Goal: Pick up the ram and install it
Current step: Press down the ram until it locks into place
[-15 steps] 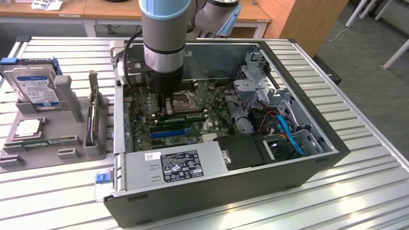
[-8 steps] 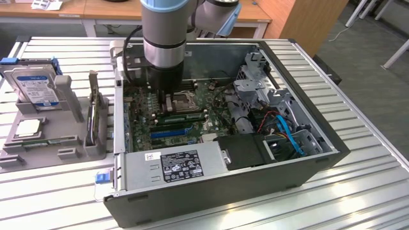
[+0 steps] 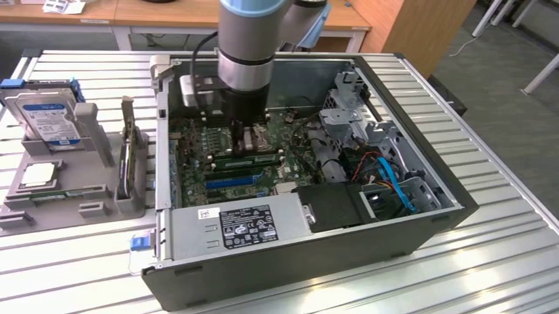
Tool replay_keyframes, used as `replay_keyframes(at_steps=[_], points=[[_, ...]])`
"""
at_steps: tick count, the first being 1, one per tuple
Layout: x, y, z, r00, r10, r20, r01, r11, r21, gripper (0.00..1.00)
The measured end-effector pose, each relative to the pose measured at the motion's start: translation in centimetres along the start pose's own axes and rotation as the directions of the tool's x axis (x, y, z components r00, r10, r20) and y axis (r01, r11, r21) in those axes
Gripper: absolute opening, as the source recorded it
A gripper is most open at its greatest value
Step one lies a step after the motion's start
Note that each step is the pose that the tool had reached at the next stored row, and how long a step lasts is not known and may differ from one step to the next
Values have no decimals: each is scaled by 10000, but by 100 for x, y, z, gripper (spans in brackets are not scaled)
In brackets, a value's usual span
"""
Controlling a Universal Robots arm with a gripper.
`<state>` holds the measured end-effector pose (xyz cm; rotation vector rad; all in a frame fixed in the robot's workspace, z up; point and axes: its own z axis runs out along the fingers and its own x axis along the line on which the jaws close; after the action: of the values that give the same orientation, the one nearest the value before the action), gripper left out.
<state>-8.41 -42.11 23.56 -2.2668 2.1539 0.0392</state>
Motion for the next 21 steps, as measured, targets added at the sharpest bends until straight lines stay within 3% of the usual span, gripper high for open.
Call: replay_keyframes(at_steps=[9,12,13,21], points=[[21,-408,-9,10000,2,21,-1,10000,-73,11],[20,-467,-129,10000,2,23,-2,10000,-96,11],[18,-478,-222,10000,3,23,-3,10000,-96,11],[9,-503,-585,10000,4,23,-4,10000,-96,11]])
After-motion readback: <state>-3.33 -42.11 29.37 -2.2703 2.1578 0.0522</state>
